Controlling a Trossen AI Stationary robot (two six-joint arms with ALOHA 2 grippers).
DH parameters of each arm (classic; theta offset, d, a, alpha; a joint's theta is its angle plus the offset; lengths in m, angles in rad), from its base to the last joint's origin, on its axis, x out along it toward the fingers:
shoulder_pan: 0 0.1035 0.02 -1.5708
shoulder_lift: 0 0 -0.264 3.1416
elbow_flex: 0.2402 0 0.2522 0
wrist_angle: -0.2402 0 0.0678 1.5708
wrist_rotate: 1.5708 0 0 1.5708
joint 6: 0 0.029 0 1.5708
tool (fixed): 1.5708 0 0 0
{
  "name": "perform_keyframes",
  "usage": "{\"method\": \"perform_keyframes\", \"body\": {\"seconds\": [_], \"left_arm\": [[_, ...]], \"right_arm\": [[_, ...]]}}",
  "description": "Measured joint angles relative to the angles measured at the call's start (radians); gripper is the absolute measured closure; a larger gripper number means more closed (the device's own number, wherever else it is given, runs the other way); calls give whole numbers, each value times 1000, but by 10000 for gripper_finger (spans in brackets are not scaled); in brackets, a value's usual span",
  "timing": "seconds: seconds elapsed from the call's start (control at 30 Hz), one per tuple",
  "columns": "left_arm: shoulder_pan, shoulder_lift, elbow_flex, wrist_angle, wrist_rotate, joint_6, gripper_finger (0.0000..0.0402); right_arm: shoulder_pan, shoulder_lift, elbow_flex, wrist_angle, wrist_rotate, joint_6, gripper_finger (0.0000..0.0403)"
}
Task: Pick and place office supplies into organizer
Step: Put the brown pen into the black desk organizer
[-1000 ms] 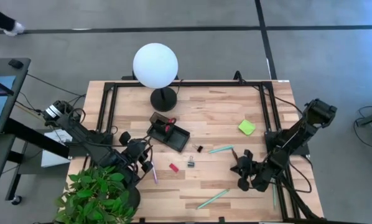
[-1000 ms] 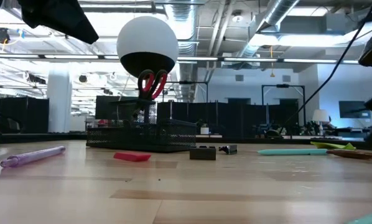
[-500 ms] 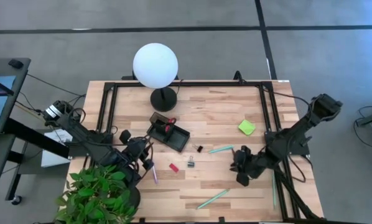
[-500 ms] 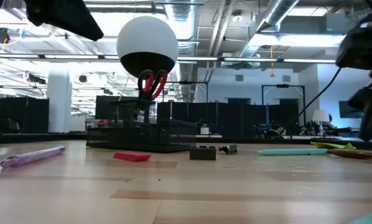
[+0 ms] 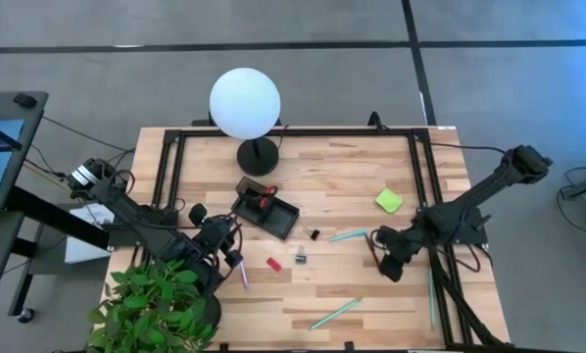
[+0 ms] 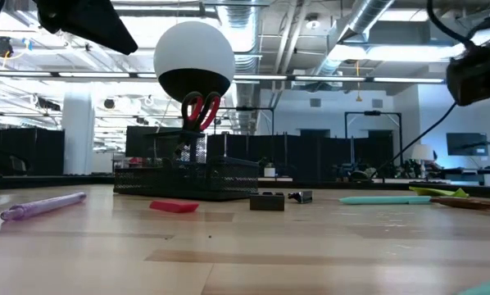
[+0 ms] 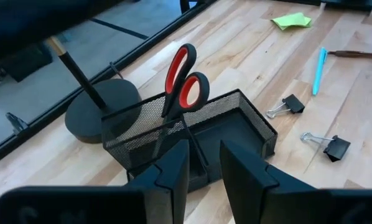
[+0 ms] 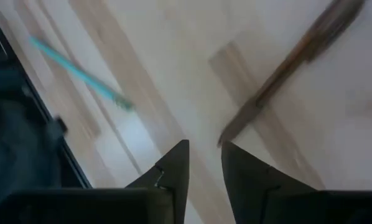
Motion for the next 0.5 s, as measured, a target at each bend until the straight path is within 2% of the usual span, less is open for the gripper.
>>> {"method": "perform_keyframes", "body": {"seconds": [0.13, 0.3, 0.5], "left_arm": [[5, 0, 0, 0, 2, 0, 316], [0, 0, 0, 1, 17, 1, 316], [0, 0, 0, 6, 27, 1, 316]], "right_arm": [[-21, 17, 1, 28, 17, 7, 319], [-11, 115, 1, 29, 23, 7, 320], [-29, 205, 1, 44, -45, 49, 320]]}}
